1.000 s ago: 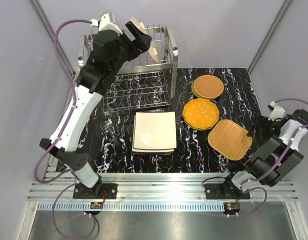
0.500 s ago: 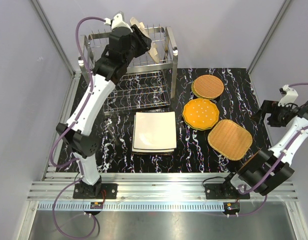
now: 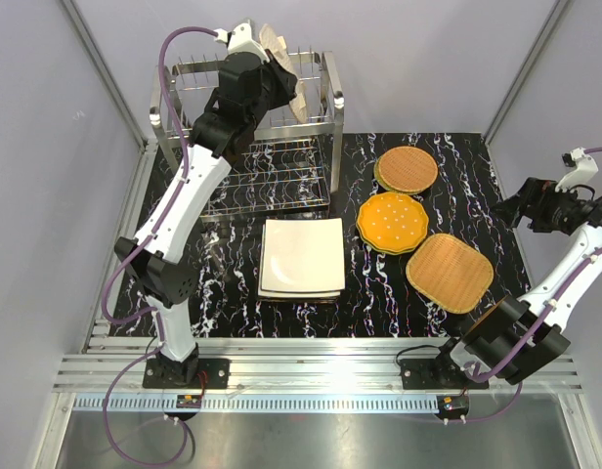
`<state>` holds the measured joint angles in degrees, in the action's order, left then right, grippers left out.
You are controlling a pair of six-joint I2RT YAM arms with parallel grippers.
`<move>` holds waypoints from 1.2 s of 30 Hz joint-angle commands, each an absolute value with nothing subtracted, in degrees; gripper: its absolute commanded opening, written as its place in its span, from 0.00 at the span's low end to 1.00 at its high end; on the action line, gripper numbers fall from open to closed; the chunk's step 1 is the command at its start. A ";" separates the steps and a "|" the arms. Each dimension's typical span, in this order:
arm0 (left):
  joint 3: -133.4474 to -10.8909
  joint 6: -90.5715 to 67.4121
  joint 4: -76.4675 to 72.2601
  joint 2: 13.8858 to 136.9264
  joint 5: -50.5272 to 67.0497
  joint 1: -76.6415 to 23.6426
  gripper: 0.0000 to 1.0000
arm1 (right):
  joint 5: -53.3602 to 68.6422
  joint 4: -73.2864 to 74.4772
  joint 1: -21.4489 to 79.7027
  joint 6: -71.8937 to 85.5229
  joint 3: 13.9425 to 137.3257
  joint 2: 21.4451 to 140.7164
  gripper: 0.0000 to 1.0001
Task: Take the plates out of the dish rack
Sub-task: Grab a plate with the left arm, then pass the plate from the left arm to the right
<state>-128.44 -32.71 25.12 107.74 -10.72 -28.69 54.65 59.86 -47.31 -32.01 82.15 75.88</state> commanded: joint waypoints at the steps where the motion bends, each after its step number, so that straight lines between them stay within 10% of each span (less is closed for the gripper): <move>1: -131.66 -30.14 12.31 102.75 -13.09 -27.69 0.00 | 57.39 59.24 -47.37 -30.15 84.29 75.06 1.00; 23: -129.82 -11.27 0.45 93.61 -0.99 -28.65 0.00 | 68.45 56.51 -45.01 -21.45 93.14 77.24 1.00; 36: -99.00 61.18 -0.19 76.47 13.35 -50.44 0.00 | 74.61 45.37 -35.16 17.90 117.06 86.48 0.96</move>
<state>-103.72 34.85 3.62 79.22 9.43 -48.18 70.24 52.86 -35.05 1.13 112.99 85.80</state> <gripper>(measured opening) 0.125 0.963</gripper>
